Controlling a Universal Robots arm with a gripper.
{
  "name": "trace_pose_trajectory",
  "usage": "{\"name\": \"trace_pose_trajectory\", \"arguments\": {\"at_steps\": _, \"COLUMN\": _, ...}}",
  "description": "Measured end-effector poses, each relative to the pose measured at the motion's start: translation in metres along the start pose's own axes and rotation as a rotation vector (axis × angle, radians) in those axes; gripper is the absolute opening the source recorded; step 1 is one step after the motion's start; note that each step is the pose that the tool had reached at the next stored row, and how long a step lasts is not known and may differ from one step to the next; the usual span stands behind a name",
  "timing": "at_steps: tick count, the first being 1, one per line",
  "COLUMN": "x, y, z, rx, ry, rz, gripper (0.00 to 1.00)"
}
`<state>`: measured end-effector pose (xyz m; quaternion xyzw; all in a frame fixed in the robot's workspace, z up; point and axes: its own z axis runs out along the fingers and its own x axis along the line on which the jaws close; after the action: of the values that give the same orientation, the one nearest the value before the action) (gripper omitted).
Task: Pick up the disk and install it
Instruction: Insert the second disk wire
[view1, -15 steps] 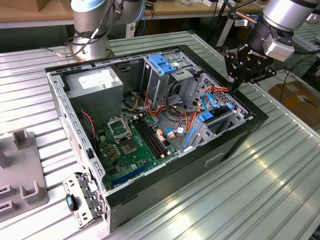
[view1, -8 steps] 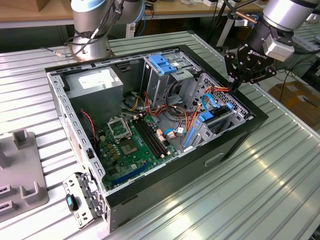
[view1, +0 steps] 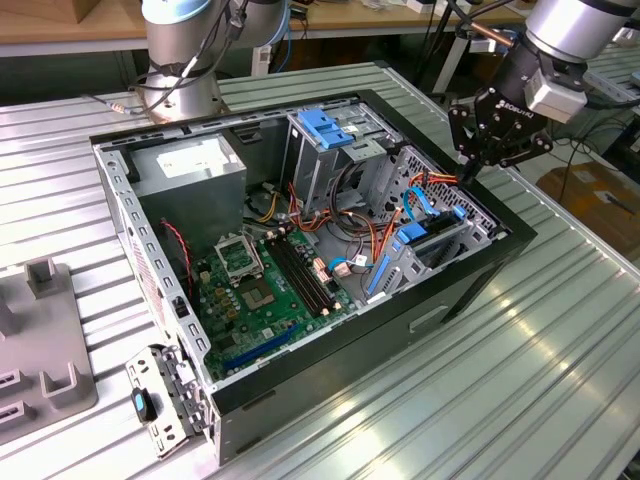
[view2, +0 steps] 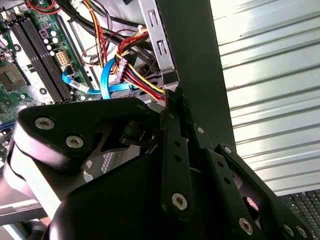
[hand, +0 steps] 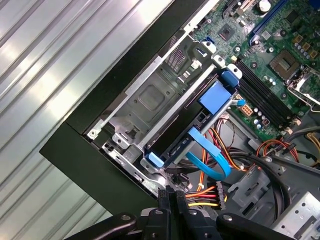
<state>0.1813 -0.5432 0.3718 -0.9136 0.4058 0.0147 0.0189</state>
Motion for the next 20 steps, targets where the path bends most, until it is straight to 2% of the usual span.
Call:
{"name": "trace_pose_trajectory", "arguments": {"at_steps": 2, "x": -0.0003, "y": 0.0003, "z": 0.0003, "rx": 0.0015, "ry": 0.0009, "rz": 0.037, "gripper": 0.16}}
{"name": "trace_pose_trajectory", "arguments": {"at_steps": 7, "x": -0.0017, "y": 0.0018, "z": 0.0007, "rx": 0.0029, "ry": 0.0017, "rz": 0.071, "gripper": 0.16}}
{"name": "trace_pose_trajectory", "arguments": {"at_steps": 13, "x": -0.0087, "y": 0.0097, "z": 0.0009, "rx": 0.0038, "ry": 0.0021, "rz": 0.090, "gripper": 0.16}}
{"name": "trace_pose_trajectory", "arguments": {"at_steps": 20, "x": -0.0139, "y": 0.0154, "z": 0.0012, "rx": 0.0046, "ry": 0.0025, "rz": 0.108, "gripper": 0.16}}
